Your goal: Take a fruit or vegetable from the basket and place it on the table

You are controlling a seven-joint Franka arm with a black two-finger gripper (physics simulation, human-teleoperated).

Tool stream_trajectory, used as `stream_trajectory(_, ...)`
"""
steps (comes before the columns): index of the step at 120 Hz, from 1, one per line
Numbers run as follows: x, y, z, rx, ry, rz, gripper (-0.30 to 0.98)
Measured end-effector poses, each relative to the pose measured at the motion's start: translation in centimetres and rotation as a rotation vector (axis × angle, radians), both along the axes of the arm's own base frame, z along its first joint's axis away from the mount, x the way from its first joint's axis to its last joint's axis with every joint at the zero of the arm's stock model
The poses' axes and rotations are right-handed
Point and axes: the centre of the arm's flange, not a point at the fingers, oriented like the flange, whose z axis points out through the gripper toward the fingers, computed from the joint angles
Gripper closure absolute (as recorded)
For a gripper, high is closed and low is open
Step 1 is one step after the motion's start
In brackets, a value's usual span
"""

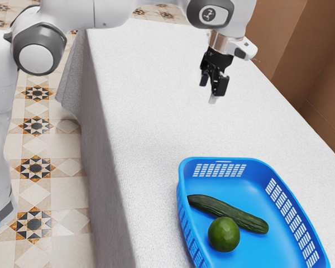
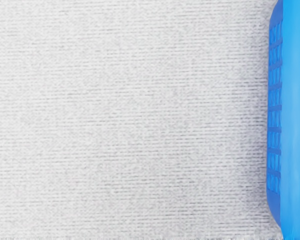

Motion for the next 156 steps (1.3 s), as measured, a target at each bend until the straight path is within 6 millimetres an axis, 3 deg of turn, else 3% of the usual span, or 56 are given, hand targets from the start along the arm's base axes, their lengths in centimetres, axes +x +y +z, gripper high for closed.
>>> stream_trajectory(70,0.5,0.6,-0.2,-0.021,-0.004,0.018,0.0)
stream_trajectory(98,2.6,-6.2,-2.0,0.03,-0.071,-0.2,0.0)
stream_trajectory(113,3.1,-8.7,-2.9,0.071,-0.083,-0.325,0.0)
stream_trajectory(142,1.9,-16.9,-3.6,0.113,-0.113,-0.612,0.0)
stream_trajectory(156,2.8,-18.1,-5.9,0.118,-0.089,-0.671,0.0)
